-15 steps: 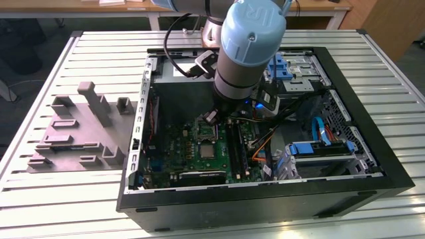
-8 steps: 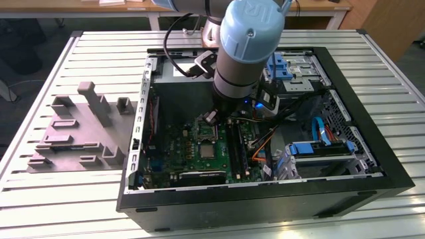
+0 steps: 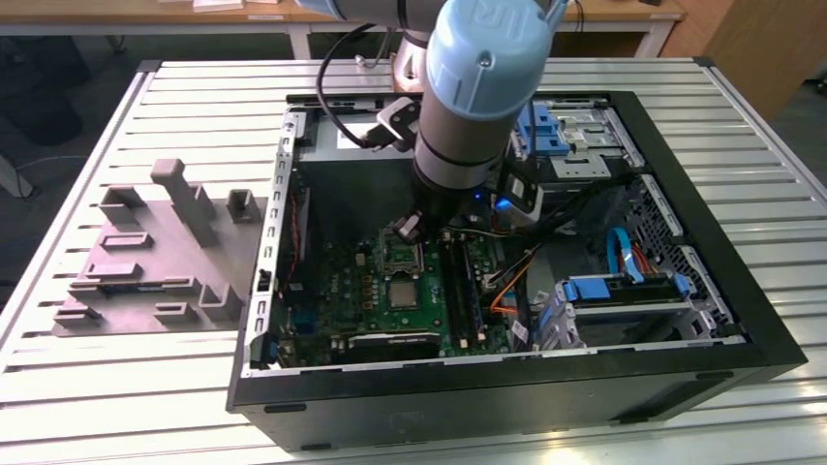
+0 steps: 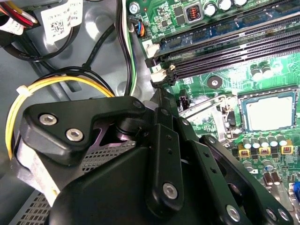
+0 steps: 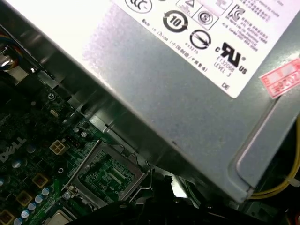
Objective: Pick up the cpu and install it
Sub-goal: 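Close the cpu cover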
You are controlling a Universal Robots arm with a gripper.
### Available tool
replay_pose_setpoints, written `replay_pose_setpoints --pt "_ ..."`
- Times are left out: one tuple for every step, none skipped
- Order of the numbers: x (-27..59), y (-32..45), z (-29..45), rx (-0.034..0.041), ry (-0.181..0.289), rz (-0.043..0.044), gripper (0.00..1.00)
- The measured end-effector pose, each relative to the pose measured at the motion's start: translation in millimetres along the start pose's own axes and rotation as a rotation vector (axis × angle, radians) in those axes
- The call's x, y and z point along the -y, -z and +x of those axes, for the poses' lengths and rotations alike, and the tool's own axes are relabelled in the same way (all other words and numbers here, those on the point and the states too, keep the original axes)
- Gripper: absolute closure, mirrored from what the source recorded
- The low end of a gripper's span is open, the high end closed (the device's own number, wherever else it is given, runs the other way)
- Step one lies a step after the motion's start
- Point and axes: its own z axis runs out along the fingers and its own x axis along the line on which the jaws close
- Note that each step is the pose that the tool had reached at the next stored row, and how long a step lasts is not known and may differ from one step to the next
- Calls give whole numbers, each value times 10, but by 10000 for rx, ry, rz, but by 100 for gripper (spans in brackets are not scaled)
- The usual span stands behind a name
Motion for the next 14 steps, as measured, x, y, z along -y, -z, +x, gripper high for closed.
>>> replay_pose_setpoints --pt "-2 3 -2 -12 0 16 89" --pt "-4 7 -2 -31 -2 38 89" --pt "-5 12 -4 -49 -3 60 89" --pt "-7 17 -5 -65 -4 79 89" --pt "-9 22 -6 -82 -5 100 89" --pt "-11 28 -7 -98 -6 118 89" --pt "-13 34 -8 -111 -7 135 89" --pt "-15 40 -10 -123 -7 149 89" --pt "-17 45 -12 -136 -8 166 89" --pt "-20 49 -13 -152 -9 186 89" --pt "-22 54 -15 -175 -11 215 89" --pt "-24 60 -16 -202 -13 246 89" --pt "-26 66 -17 -226 -14 277 89" --pt "-28 73 -19 -250 -15 305 89"
